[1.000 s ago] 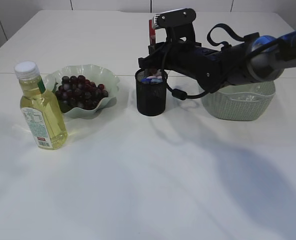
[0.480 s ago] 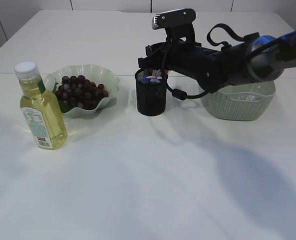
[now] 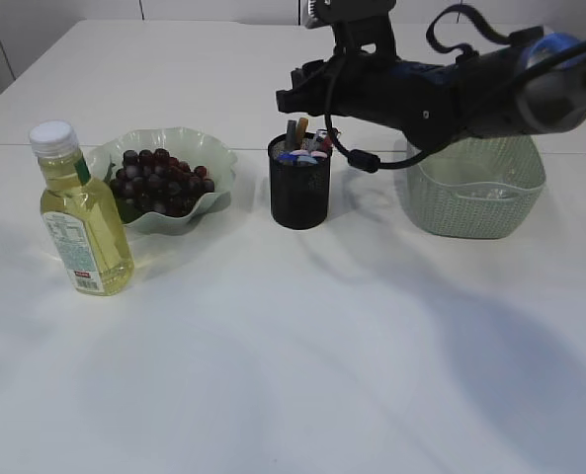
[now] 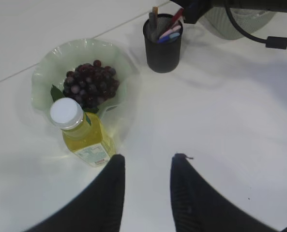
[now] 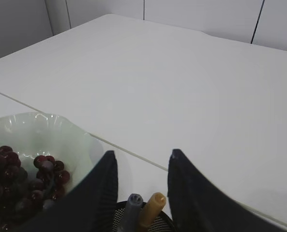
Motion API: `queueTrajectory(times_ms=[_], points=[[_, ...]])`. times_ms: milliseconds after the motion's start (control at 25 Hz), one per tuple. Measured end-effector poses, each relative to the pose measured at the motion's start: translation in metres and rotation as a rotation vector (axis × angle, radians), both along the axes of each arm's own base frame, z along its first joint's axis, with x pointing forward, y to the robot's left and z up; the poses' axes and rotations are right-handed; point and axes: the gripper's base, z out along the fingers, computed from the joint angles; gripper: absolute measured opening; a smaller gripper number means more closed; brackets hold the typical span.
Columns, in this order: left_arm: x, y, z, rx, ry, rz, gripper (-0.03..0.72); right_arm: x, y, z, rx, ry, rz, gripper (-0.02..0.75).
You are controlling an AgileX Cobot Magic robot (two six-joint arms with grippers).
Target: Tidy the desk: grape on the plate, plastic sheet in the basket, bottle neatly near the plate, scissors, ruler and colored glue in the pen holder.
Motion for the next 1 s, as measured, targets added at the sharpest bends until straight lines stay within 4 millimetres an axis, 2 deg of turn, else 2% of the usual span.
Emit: queueTrajectory(times_ms=[200,320,440,520,880,1000], points=[[0.001,0.003,0.007,-0.011,-0.075,0.015,0.282,-0.016,-0.007,0.043,0.002,0.038,-0.011,0.293],[0.003,0.007,0.009,0.000,-0.110,0.059,0.368,-0.029,-0.013,0.066,0.006,0.084,-0.020,0.316],[0.003,0.012,0.012,-0.011,-0.127,0.114,0.461,-0.046,-0.020,0.092,0.019,0.128,-0.025,0.377],[0.004,0.013,0.012,-0.023,-0.128,0.143,0.494,-0.060,-0.025,0.111,0.020,0.158,-0.024,0.407],[-0.005,0.018,0.017,-0.079,-0.127,0.161,0.514,-0.137,-0.056,0.171,-0.072,0.368,-0.008,0.426],[-0.012,0.013,0.018,-0.109,-0.099,0.086,0.509,-0.161,-0.066,0.185,-0.102,0.409,-0.006,0.427]])
